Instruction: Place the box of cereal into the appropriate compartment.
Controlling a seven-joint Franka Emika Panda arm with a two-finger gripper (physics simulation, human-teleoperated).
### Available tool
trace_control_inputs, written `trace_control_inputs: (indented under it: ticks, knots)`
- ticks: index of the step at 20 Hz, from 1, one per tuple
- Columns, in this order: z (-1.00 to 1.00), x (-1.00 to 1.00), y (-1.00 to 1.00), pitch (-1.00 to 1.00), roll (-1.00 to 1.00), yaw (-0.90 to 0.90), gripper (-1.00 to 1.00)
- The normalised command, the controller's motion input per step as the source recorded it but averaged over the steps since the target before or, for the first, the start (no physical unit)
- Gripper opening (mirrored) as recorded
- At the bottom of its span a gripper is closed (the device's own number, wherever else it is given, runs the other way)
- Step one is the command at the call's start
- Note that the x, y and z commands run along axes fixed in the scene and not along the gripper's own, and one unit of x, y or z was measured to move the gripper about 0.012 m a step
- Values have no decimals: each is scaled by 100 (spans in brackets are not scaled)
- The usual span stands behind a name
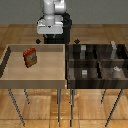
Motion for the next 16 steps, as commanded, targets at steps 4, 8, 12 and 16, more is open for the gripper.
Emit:
trace_control_inputs:
  ticks: [4, 8, 12, 16]
  knots:
    - [0, 0, 0, 0, 0, 0, 100]
    - [0, 0, -75, 0, 0, 0, 100]
    - [0, 0, -100, 0, 0, 0, 100]
    - [0, 0, -100, 0, 0, 0, 100]
